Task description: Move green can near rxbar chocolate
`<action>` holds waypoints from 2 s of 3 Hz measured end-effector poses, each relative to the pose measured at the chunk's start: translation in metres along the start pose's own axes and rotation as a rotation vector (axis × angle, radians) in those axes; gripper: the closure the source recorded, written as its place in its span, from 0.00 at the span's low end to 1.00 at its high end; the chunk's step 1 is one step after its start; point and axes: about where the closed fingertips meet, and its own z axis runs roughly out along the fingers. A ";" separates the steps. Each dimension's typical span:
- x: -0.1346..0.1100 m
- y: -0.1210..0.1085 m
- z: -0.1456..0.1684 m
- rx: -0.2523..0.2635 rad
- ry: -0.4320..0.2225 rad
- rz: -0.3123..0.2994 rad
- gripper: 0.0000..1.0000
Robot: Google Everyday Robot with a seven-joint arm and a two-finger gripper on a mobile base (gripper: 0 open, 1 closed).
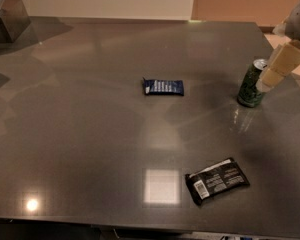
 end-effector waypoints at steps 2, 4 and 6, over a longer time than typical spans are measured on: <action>0.022 -0.032 0.027 -0.057 -0.061 0.117 0.00; 0.042 -0.042 0.052 -0.093 -0.075 0.173 0.00; 0.040 -0.041 0.066 -0.129 -0.096 0.175 0.16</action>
Offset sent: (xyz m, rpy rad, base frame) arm 0.0381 -0.0482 -0.0409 0.1682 0.0909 -0.1195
